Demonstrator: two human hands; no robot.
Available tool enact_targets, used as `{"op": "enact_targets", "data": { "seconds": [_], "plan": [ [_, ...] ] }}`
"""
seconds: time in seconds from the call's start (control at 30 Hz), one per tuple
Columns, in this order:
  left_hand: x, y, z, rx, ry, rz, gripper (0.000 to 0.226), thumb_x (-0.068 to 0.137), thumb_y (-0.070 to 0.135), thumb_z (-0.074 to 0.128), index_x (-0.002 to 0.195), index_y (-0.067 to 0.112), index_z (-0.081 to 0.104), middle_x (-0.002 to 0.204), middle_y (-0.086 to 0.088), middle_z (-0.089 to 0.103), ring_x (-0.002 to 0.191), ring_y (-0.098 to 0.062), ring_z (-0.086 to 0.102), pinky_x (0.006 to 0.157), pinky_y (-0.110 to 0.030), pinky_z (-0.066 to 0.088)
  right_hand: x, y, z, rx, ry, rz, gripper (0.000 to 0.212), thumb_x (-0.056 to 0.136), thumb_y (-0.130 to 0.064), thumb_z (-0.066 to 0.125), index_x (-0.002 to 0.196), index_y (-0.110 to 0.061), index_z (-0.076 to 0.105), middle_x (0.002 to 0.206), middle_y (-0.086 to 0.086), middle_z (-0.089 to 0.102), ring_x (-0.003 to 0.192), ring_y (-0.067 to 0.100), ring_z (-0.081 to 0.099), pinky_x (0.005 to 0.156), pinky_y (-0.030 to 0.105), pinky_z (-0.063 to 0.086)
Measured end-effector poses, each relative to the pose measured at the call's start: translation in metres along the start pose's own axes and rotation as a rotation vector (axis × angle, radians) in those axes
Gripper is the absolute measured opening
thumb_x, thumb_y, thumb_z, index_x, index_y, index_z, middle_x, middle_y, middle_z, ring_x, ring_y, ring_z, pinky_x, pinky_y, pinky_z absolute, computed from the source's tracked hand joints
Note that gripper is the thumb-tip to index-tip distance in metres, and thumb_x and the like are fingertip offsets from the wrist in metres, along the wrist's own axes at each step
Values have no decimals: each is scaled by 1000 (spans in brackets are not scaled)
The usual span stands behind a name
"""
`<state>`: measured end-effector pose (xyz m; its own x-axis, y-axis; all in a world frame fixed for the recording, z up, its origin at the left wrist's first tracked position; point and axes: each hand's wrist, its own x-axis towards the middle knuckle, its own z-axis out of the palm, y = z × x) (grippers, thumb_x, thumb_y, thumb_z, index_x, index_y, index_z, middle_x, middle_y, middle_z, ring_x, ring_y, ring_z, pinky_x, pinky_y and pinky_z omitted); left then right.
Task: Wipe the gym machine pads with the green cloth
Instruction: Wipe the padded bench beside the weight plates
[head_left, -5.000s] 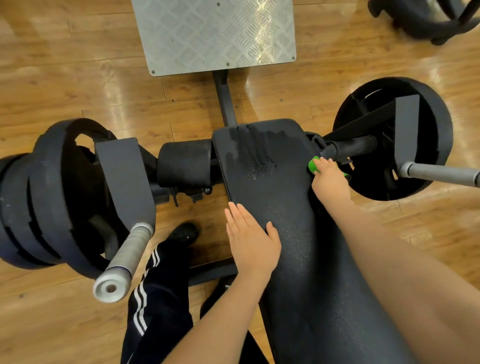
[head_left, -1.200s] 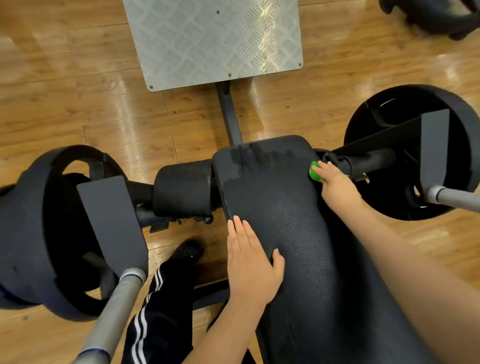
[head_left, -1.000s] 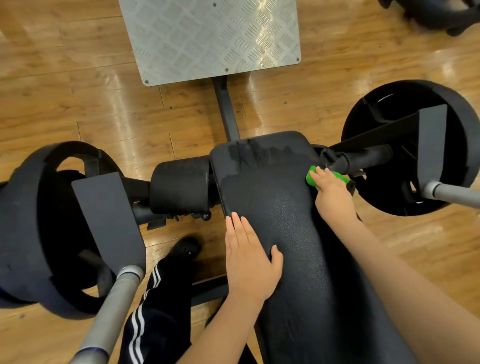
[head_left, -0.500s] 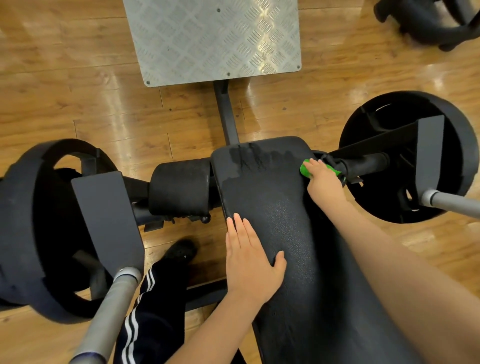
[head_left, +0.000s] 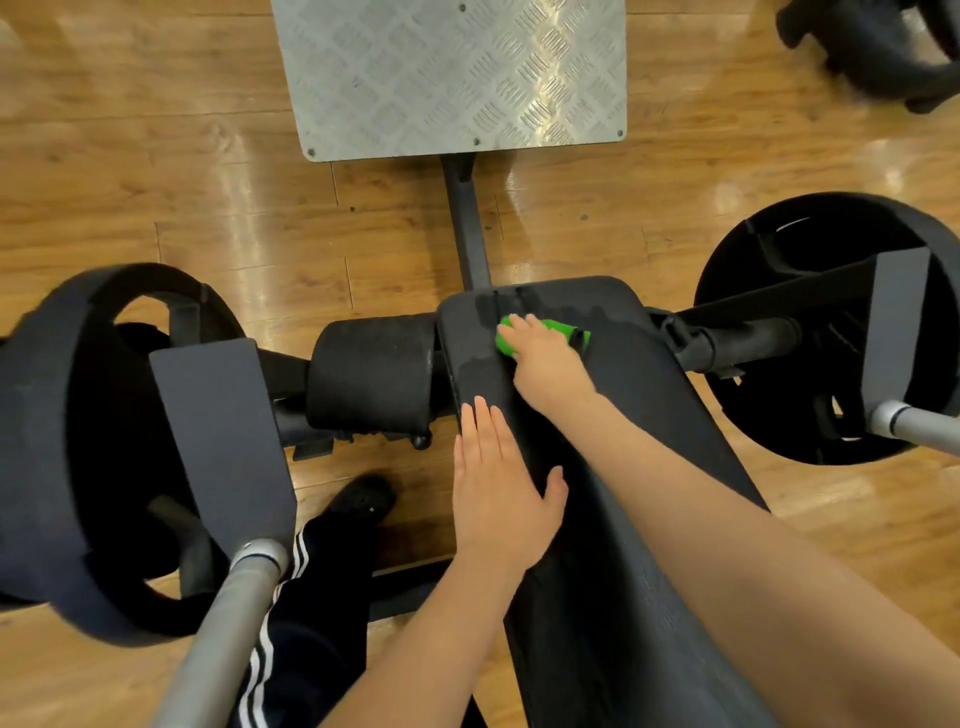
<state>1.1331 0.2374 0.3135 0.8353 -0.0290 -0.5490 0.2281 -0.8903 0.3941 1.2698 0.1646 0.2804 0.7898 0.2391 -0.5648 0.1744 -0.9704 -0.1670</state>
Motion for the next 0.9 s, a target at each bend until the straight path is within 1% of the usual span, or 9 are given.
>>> {"op": "enact_targets", "data": {
  "seconds": [0.13,0.23,0.33,0.47,0.57,0.63,0.7,0.8,0.9],
  "plan": [
    [1,-1,3,-28,4,-1,92,84,60,16,151,4,-12,160,-13,-17,147,-26,-20,117,-34,-10,10,-27,6,3,-76,-229,61,93,5,36,148,-15,21,157,2,12,144,20,7,114,34,10],
    [1,-2,3,-39,5,5,91,86,59,19,151,4,-12,160,-14,-16,147,-25,-20,119,-35,-8,6,-16,7,25,-103,-348,56,96,5,32,147,-17,25,156,0,15,145,17,7,115,32,7],
    [2,-2,2,-41,1,10,91,86,59,18,151,4,-12,160,-14,-17,147,-25,-20,118,-34,-9,10,-9,9,-83,-205,-432,58,97,5,31,149,-19,19,157,1,11,145,19,3,115,34,7],
    [0,-1,2,-32,4,11,99,73,63,-4,151,3,-11,160,-14,-17,147,-26,-19,117,-34,-9,0,4,6,-75,-142,-454,68,89,12,37,148,-20,22,156,-2,13,144,16,6,115,30,8],
    [1,-2,5,-7,14,26,100,72,62,-6,151,0,-8,160,-17,-15,147,-28,-17,119,-37,-6,-17,48,2,91,25,-326,69,82,18,38,142,-17,38,152,-1,27,143,16,18,113,22,8],
    [1,-2,6,-19,34,39,100,74,62,-3,151,-1,-3,160,-18,-11,148,-29,-14,118,-36,-6,-22,86,-4,148,89,-169,70,76,21,37,138,-12,44,149,7,33,141,22,24,113,23,10],
    [2,-2,7,-24,46,50,99,75,61,0,151,-2,1,160,-18,-8,148,-30,-12,118,-36,-6,-27,118,-15,175,100,8,68,76,22,35,137,-8,44,148,11,33,141,25,25,114,25,11],
    [1,-2,7,-32,71,55,98,77,61,4,151,-3,5,160,-19,-3,149,-31,-7,118,-36,-3,-35,138,-21,235,165,233,62,84,16,36,139,-12,43,151,6,31,140,24,27,113,30,18],
    [1,-1,7,-28,73,58,97,78,61,5,151,-3,6,160,-20,-1,149,-31,-6,118,-37,-3,-34,132,-16,214,174,314,60,87,11,36,142,-14,39,153,3,28,142,22,21,112,33,20]
  ]
}}
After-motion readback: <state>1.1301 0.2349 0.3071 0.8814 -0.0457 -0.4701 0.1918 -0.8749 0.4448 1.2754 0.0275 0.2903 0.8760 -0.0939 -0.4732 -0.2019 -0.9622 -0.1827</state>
